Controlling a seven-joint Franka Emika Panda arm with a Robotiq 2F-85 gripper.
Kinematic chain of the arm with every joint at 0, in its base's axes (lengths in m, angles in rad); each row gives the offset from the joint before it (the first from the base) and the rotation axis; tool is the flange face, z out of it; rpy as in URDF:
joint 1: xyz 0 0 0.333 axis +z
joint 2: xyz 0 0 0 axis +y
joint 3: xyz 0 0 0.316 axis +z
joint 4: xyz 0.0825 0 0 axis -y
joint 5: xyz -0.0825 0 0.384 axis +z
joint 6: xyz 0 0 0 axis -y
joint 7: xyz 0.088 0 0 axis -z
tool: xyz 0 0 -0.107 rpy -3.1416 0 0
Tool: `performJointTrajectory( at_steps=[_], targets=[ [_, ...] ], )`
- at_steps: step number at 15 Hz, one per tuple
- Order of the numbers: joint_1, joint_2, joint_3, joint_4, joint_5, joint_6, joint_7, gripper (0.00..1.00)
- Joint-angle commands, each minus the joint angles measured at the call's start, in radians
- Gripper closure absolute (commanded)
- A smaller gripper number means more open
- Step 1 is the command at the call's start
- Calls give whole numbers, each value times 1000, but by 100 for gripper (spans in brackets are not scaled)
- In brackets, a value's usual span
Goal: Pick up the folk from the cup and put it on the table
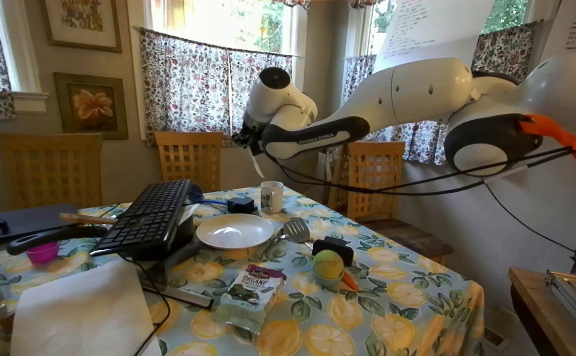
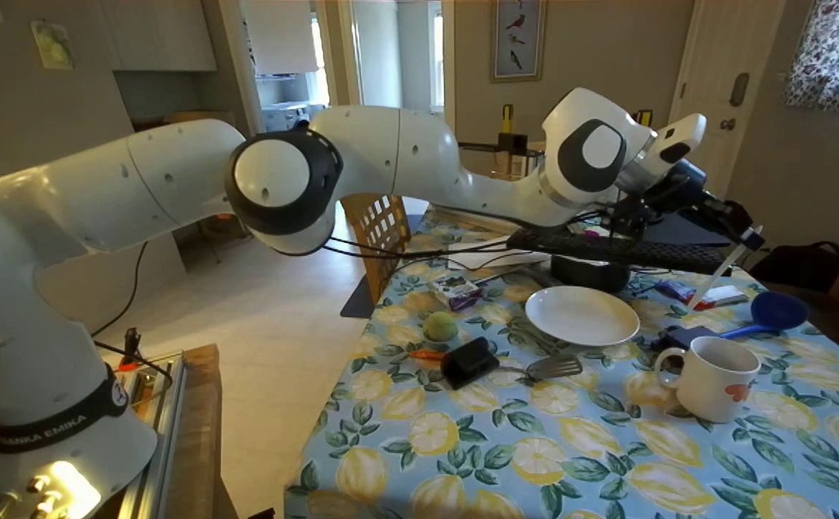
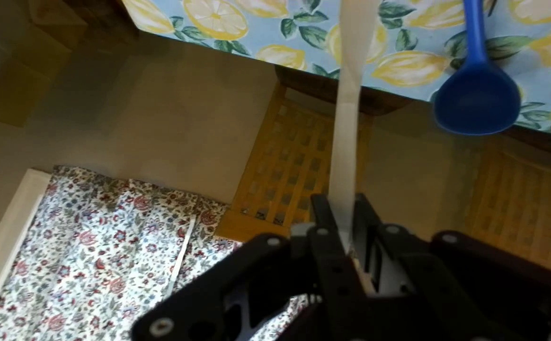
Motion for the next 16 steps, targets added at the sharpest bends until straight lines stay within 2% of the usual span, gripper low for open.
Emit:
performJointTrajectory(
  at_steps=[1,5,8,10,16],
  targets=[
    [4,-54,154,-52,64,-11,-202,96],
    [10,-83,311,-99,102,-72,-381,96],
    [13,-107,377,-129,106,-170,-450,96],
    [32,-134,366,-163,79,-254,-423,96],
    [164,-203,216,-287,17,-372,-117,96]
  ],
)
